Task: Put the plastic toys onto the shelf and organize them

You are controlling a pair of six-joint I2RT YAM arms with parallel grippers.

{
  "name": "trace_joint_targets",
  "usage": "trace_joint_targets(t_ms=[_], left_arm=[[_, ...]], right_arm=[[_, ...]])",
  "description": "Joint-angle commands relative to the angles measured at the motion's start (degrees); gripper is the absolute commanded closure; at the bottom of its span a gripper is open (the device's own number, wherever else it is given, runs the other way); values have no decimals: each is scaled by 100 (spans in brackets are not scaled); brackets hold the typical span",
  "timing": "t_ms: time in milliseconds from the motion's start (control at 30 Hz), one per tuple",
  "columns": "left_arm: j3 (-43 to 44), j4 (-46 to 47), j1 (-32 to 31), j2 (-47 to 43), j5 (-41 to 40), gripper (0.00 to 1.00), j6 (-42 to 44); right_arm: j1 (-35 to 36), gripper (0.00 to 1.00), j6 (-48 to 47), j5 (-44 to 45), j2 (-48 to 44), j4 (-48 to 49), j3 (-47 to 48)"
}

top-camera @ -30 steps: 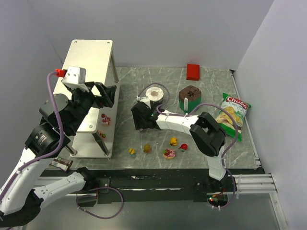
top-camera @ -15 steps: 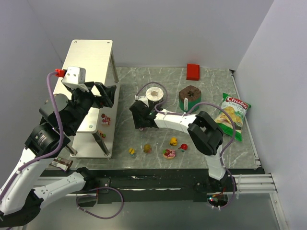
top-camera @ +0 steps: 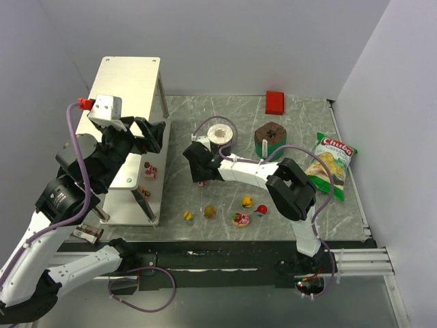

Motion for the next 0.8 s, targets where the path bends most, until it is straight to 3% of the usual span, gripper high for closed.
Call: trace_joint_targets(t_ms=[0,167,467,767], left_arm=[[144,116,13,-37,-34,4,62],[188,90,13,-19,-26,3,89],[241,37,13,-19,-52,4,133],[311,-94,13,-1,-114,3,80]], right_arm=[[22,90,-256,-106,128,107,277],[-4,100,-1072,-370,-21,590,338],[-233,100,-2584,-1722,66,1004,1180],[-382,100,-3772,-3182,822,469,2735]])
